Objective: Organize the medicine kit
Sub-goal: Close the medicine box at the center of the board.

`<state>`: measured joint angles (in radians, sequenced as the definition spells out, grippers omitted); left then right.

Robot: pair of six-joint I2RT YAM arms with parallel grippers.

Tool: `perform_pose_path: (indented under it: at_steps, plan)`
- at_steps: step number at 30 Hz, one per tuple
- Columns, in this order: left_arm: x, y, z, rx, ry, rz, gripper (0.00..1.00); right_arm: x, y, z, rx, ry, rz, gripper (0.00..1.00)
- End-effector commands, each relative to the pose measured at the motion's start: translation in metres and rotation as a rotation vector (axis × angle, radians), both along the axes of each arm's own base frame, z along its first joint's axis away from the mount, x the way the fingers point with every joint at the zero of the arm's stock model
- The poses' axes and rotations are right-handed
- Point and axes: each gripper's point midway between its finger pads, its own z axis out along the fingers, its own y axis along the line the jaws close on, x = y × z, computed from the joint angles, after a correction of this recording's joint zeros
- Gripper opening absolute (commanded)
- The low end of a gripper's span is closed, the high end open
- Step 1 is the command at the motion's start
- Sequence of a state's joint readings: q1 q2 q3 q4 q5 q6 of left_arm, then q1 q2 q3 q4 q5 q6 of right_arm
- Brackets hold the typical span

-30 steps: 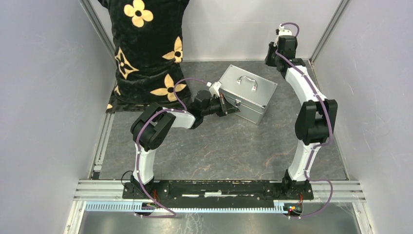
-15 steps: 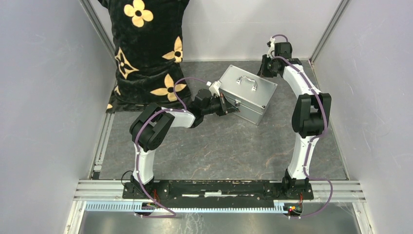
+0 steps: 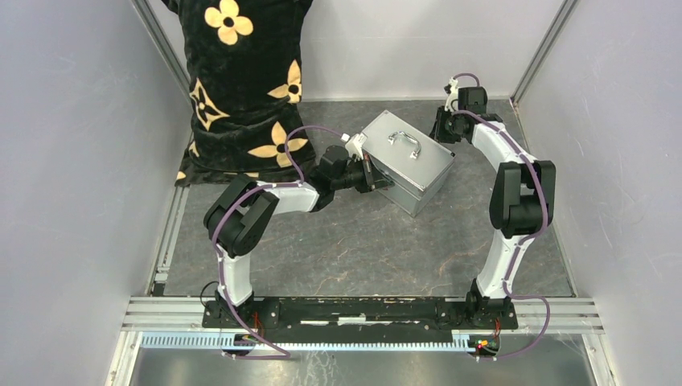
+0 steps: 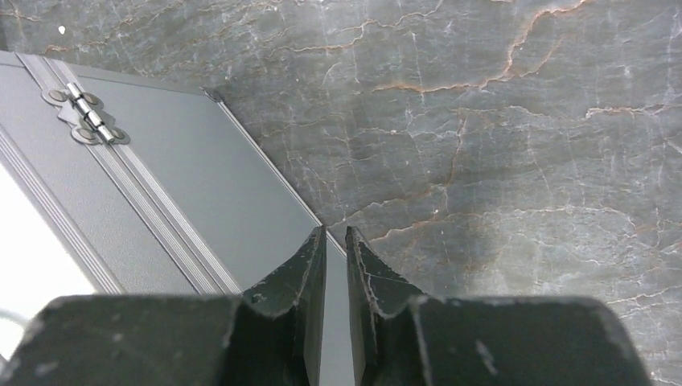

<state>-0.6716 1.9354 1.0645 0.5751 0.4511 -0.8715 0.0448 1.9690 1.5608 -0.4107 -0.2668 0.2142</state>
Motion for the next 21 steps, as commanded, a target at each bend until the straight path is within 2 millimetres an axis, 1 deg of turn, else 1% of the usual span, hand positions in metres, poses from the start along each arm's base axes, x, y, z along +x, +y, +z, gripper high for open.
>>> perform_pose_path:
  at_steps: [1,7,10,13,15,18,20,21]
  plan:
    - [0.017,0.006,0.040,-0.009,-0.170,0.048,0.02,-0.033,0.025,0.000,0.028,0.062,0.093,0.20]
    - [0.015,0.013,0.040,0.057,-0.204,0.040,0.02,-0.036,0.025,0.002,0.020,0.056,0.097,0.19]
    - [0.008,0.015,0.049,0.067,-0.238,0.009,0.02,-0.036,0.025,0.002,0.015,0.051,0.094,0.19]
    - [-0.004,0.025,0.061,0.085,-0.272,-0.008,0.02,-0.035,0.024,0.005,0.014,0.043,0.086,0.19]
    - [-0.014,0.035,0.067,0.102,-0.291,-0.005,0.02,-0.035,0.024,0.008,0.018,0.035,0.083,0.19]
    - [-0.031,0.056,0.072,0.107,-0.284,0.039,0.02,-0.038,0.022,0.008,0.012,0.029,0.074,0.19]
    - [-0.040,0.072,0.070,0.115,-0.261,0.090,0.02,-0.040,0.021,0.009,0.013,0.021,0.060,0.18]
    - [-0.043,0.082,0.064,0.133,-0.240,0.130,0.02,-0.043,0.020,0.010,0.018,0.015,0.052,0.18]
